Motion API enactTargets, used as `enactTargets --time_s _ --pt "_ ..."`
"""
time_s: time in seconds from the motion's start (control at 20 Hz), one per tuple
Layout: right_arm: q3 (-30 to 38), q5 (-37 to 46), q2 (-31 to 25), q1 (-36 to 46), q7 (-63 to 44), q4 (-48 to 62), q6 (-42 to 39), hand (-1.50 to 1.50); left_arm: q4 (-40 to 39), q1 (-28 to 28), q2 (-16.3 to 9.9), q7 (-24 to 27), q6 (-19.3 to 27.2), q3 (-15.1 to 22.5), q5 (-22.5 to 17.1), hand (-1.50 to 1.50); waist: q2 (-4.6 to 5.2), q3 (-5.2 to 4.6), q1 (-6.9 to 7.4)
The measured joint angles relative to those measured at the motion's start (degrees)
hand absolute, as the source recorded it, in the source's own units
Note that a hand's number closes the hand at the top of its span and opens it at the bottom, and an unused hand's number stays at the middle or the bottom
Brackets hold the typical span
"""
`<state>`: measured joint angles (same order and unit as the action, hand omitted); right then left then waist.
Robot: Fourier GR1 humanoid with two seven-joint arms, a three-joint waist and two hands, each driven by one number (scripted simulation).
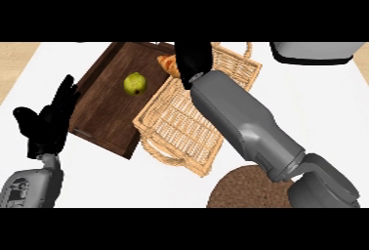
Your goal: Pick the croissant from the placemat and place it in the basket
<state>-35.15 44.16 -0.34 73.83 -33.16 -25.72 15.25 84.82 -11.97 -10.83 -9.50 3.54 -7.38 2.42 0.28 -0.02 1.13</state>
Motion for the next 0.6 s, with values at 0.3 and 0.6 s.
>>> enactTargets --time_s 0.3,0.6 --pt "0.62 2.13 0.25 -1.44 1.14 2.34 0.78 1.5 0.56 0.53 -0.36 -0.34 -0.54 -0.55 -0.42 0.0 0.0 0.0 0.14" --pt "1.39 3.91 -0.1 -0.93 1.69 4.12 -0.41 1.5 0.15 -0.43 -0.11 -0.6 -0.34 -0.32 0.05 0.0 0.05 0.0 0.17"
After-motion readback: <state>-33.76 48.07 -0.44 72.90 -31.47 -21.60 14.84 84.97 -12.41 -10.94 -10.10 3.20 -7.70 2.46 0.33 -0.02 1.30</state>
